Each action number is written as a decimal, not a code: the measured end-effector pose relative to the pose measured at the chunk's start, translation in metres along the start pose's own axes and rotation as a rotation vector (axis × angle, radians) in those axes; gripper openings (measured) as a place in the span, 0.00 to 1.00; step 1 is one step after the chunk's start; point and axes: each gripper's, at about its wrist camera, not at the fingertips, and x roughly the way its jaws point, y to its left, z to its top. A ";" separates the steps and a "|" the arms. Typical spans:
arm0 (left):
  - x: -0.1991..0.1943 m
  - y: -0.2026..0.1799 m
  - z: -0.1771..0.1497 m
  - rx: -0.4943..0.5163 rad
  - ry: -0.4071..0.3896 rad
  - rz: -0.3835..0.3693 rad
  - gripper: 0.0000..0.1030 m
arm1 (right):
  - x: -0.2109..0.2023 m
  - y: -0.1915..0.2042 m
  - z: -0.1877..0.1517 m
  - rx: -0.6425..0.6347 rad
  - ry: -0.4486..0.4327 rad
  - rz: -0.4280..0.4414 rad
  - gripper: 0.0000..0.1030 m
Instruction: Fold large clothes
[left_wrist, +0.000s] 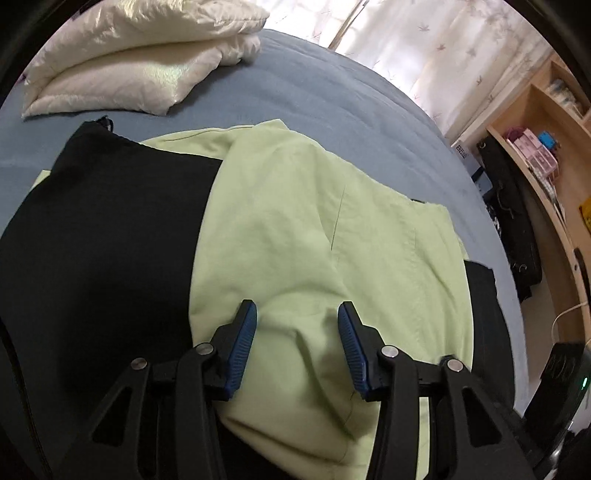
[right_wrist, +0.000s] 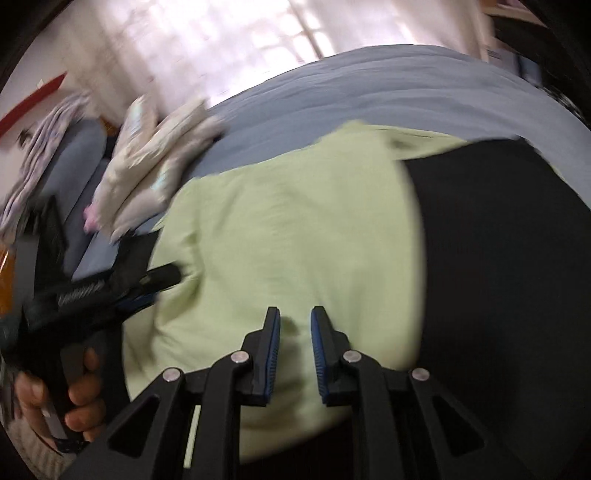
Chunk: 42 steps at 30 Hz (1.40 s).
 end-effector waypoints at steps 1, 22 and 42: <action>-0.002 -0.002 -0.003 0.014 -0.004 0.009 0.43 | -0.003 -0.007 0.000 0.028 0.001 0.019 0.15; -0.071 -0.038 -0.028 0.102 -0.029 0.036 0.44 | -0.035 0.017 -0.014 0.172 0.079 0.016 0.19; -0.203 -0.055 -0.093 0.182 -0.102 -0.057 0.47 | -0.170 0.094 -0.057 0.026 -0.046 0.049 0.19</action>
